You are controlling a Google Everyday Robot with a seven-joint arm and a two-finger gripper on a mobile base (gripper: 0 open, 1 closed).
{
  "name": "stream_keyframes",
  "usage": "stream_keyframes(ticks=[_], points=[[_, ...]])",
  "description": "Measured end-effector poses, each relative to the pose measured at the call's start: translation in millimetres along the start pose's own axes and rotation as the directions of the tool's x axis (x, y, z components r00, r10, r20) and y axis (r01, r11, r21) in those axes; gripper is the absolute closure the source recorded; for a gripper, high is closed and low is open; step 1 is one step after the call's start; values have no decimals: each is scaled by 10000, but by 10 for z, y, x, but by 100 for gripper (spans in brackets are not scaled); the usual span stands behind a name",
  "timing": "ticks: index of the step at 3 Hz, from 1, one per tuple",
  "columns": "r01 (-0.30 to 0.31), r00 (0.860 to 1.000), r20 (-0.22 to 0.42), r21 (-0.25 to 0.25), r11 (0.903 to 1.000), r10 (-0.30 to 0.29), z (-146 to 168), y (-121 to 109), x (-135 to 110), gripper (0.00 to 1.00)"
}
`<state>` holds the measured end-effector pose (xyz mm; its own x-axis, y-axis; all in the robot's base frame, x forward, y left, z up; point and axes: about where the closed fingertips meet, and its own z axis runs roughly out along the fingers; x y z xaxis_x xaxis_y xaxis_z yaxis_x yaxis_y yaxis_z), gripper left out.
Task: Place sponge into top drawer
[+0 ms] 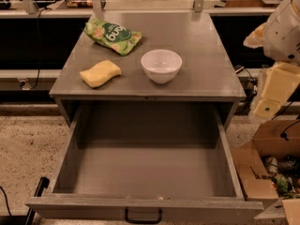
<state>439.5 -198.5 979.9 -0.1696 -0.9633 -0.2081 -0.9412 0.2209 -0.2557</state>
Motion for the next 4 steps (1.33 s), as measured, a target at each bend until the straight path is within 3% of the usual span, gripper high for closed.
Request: stream_keyframes(ticks=[1,2,3,4], points=[[1446,9894,-81,-116,9894,-1447,181,27,-510,0],[3215,9469,77,-414,9460,-3214,546,81,-1207,0],[4566,8896,254,-733,8866,-4561,970,115,-1810,0],[4586,8886,246,-727,8857,-4581,962,74,-1803,0]])
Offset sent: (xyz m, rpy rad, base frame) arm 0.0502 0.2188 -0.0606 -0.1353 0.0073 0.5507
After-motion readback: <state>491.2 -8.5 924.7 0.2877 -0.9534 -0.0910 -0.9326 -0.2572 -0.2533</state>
